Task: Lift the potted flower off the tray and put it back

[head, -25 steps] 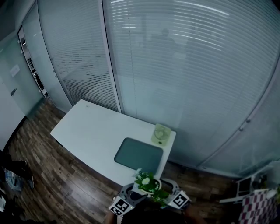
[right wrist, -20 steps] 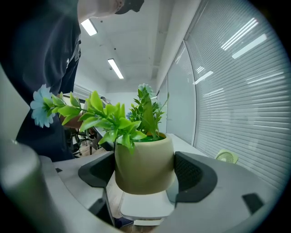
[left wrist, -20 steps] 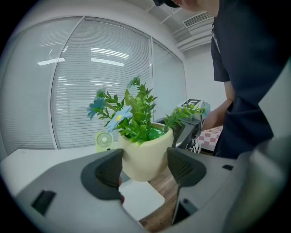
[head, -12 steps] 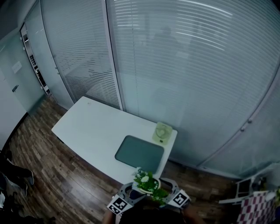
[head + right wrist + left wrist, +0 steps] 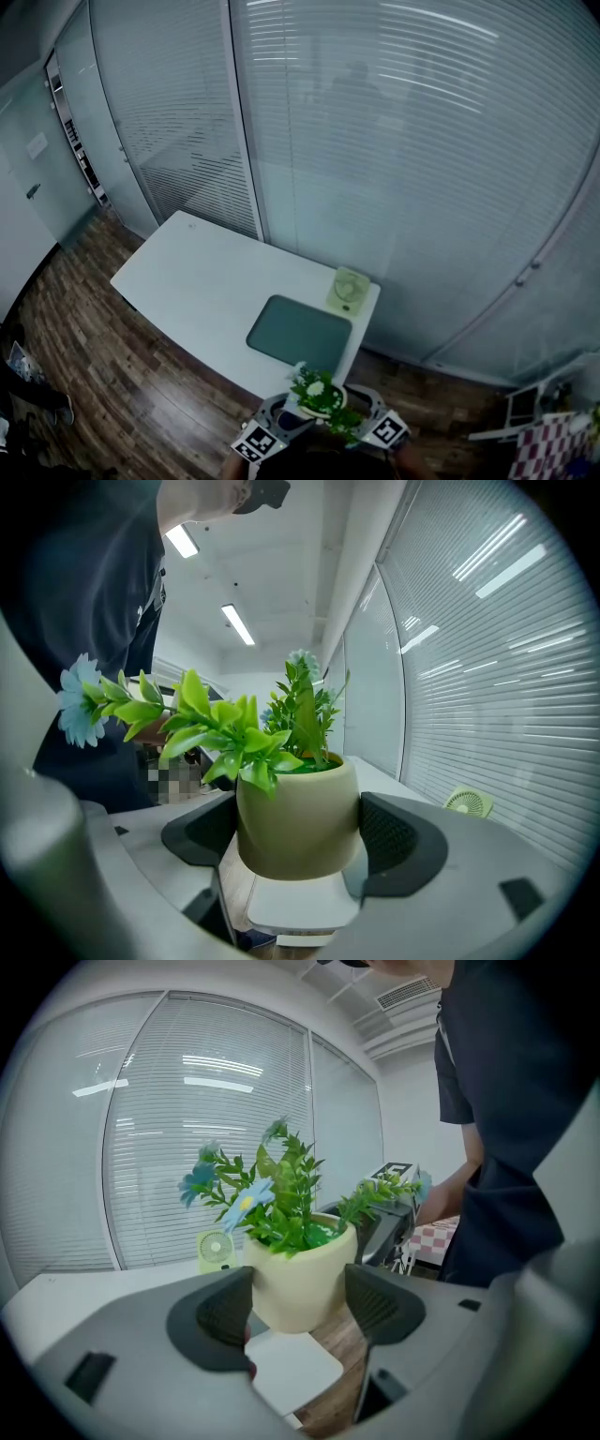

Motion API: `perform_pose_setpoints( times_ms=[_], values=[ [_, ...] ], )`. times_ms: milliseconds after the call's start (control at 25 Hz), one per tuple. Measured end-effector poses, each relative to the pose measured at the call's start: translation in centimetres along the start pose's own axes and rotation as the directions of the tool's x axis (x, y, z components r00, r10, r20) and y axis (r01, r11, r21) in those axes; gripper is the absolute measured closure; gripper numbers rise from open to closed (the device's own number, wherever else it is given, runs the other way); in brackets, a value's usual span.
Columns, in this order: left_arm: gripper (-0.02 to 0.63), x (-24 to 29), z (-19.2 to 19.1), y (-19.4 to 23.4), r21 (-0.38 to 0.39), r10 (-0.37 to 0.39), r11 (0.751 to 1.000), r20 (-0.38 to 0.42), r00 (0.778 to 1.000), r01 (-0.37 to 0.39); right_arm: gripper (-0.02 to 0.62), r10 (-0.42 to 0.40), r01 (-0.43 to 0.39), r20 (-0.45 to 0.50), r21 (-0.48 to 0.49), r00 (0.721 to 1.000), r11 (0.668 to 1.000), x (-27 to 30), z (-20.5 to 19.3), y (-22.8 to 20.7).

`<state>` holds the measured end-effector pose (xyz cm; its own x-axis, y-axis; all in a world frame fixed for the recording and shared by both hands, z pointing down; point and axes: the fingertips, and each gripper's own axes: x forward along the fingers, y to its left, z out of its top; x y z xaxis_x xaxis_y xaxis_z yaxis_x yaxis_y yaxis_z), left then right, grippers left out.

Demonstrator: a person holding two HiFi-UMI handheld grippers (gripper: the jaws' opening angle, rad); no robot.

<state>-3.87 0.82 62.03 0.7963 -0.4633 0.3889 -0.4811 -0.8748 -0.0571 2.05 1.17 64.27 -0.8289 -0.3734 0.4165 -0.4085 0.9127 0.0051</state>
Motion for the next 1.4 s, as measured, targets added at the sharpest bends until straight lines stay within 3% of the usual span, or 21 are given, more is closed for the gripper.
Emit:
perform_pose_setpoints(
  times_ms=[480, 680, 960, 1400],
  values=[
    [0.318, -0.3, 0.5, 1.9, 0.028, 0.028, 0.999, -0.01, 1.0, -0.028, 0.219, -0.014, 0.014, 0.005, -0.027, 1.0, 1.0, 1.0, 1.5, -1.3],
    [0.318, -0.5, 1.1, 2.9, 0.052, 0.048, 0.998, -0.026, 0.999, -0.046, 0.219, -0.003, 0.009, 0.076, -0.078, 0.997, 0.997, 1.8, 2.7, -2.1],
    [0.318, -0.9, 1.1, 3.7, 0.04, 0.053, 0.998, -0.039, 0.998, -0.051, 0.219, 0.0, 0.006, 0.069, -0.081, 0.998, 0.997, 2.5, 3.6, -2.2],
    [0.318, 0.4, 1.4, 4.9, 0.095, 0.048, 0.995, -0.08, 0.996, -0.04, 0.219, -0.046, 0.048, 0.032, -0.078, 0.998, 0.996, 2.5, 3.5, -4.1]
  ],
)
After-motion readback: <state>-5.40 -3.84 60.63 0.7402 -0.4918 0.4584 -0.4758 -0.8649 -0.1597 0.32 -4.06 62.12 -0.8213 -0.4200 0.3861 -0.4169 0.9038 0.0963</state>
